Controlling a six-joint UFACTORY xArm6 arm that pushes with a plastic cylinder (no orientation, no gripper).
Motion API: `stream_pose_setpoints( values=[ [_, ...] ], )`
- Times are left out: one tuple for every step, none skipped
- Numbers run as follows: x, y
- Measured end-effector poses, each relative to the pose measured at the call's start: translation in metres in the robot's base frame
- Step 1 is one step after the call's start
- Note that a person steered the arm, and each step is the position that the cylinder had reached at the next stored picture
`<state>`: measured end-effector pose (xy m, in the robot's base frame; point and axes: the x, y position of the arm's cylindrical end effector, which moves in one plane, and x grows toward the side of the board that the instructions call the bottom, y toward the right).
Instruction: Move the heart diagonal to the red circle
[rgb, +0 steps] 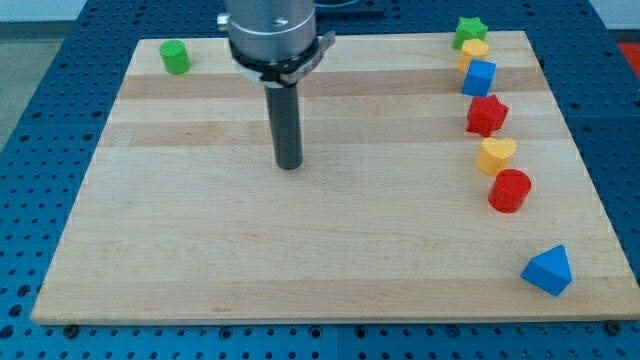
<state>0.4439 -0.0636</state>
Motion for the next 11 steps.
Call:
stream_pose_setpoints(
  values=[
    [0.015, -0.018],
    [0.028, -0.024],
    [0.074, -0.024],
    [0.109, -0.026],
    [0.135, 0.032],
    [0.134, 0.083],
    [0.123, 0.172],
    [0.114, 0.263],
    [0.092, 0.295],
    [0.068, 0.32],
    [0.038, 0.32]
  ],
)
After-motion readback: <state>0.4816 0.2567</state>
